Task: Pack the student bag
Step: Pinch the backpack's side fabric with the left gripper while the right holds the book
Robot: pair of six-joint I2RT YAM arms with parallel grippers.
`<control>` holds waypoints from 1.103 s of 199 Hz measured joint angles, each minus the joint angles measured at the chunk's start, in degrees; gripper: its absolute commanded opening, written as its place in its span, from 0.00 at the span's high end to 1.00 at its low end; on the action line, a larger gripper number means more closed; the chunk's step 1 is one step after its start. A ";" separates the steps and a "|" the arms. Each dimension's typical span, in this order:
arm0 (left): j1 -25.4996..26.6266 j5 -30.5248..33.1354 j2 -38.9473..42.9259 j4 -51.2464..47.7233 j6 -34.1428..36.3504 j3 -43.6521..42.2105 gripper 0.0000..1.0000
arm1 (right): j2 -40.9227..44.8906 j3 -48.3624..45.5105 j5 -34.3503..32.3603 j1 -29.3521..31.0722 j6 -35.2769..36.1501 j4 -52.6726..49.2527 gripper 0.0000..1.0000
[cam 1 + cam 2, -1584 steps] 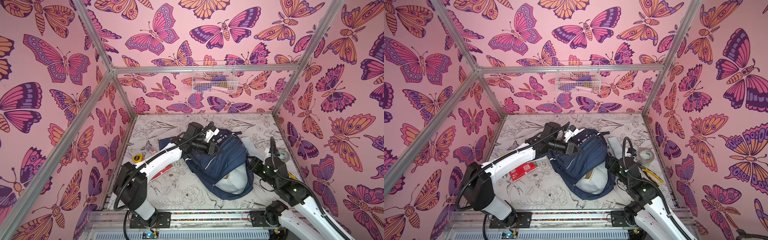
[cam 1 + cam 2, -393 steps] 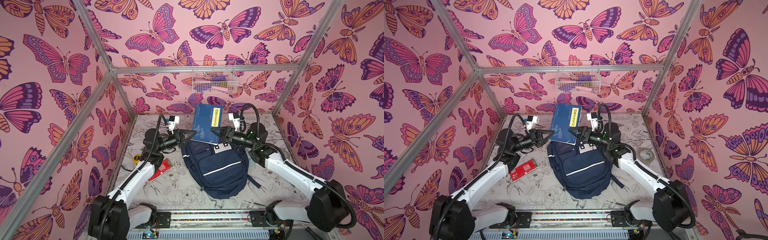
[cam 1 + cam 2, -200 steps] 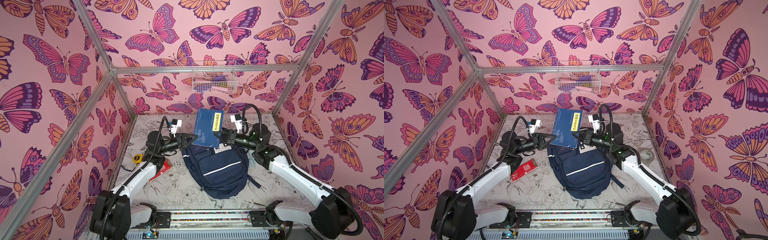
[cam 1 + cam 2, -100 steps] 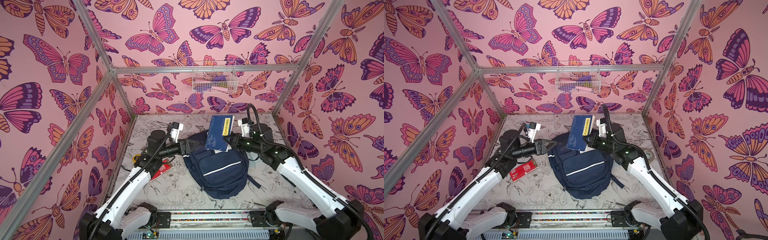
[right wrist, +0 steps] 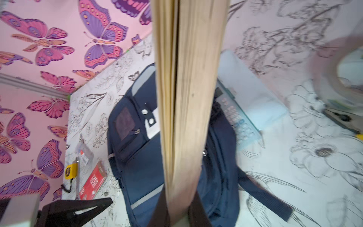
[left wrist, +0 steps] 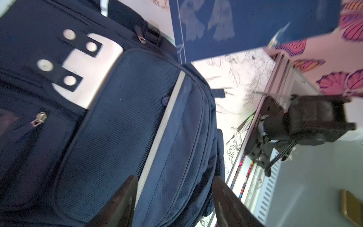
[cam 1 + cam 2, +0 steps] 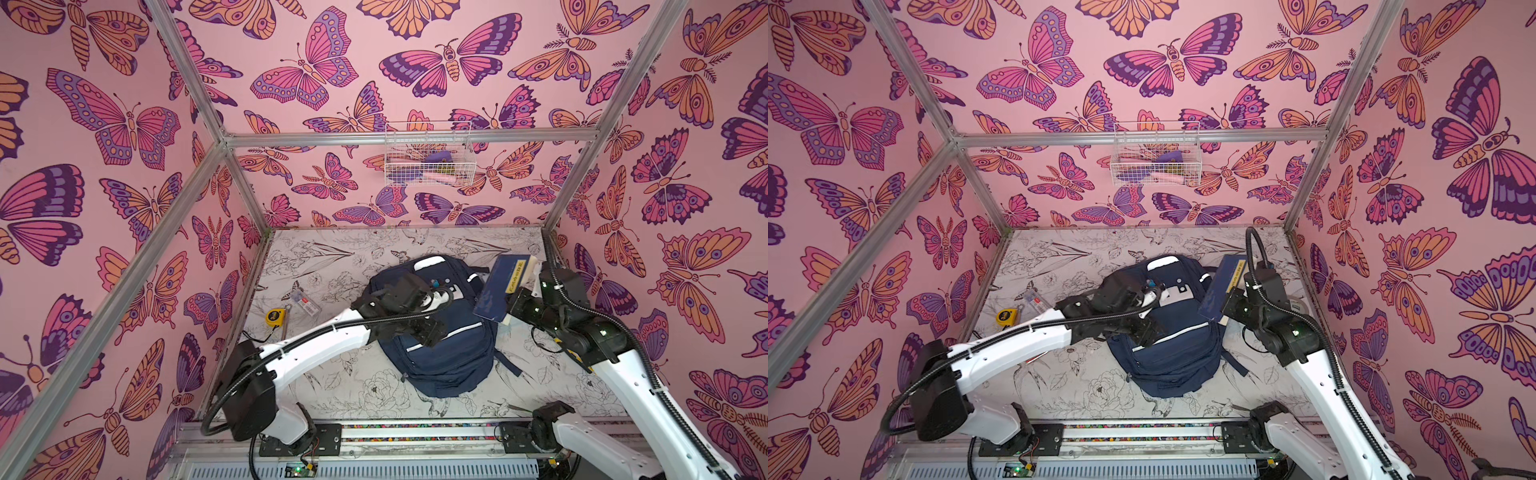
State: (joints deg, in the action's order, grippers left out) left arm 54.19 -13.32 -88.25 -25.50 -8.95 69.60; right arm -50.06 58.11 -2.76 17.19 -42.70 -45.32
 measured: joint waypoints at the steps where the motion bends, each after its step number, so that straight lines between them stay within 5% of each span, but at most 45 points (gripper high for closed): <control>1: 0.13 0.09 -0.17 -0.02 0.04 0.04 0.34 | 0.07 -0.04 0.00 -0.13 -0.07 -0.07 1.00; 47: 6.05 5.60 -8.96 -2.08 3.93 3.85 0.31 | 2.12 -3.13 -0.11 -5.90 -0.81 -4.04 1.00; 71: 7.80 9.81 -13.29 -3.52 5.09 6.08 0.40 | 2.08 -3.23 0.28 -6.67 -0.81 -4.24 1.00; 97: 8.02 12.26 -15.72 -4.81 5.81 6.78 0.59 | 2.08 -3.28 0.72 -6.80 -0.81 -4.22 1.00; 131: 8.48 14.38 -15.19 -4.96 6.34 6.40 1.00 | 2.08 -4.00 1.29 -7.37 -0.83 -3.96 1.00; 195: 3.30 23.58 -9.03 -6.14 6.60 1.55 1.00 | 2.10 -5.64 2.62 -7.41 -1.11 -3.41 1.00; 220: 0.15 23.74 -7.45 -6.60 6.86 0.83 0.56 | 2.10 -6.01 2.84 -7.41 -1.49 -3.37 1.00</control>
State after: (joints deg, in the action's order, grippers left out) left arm 54.35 10.41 -95.70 -32.10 -2.09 70.43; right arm -47.97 52.10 0.08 9.78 -44.18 -48.69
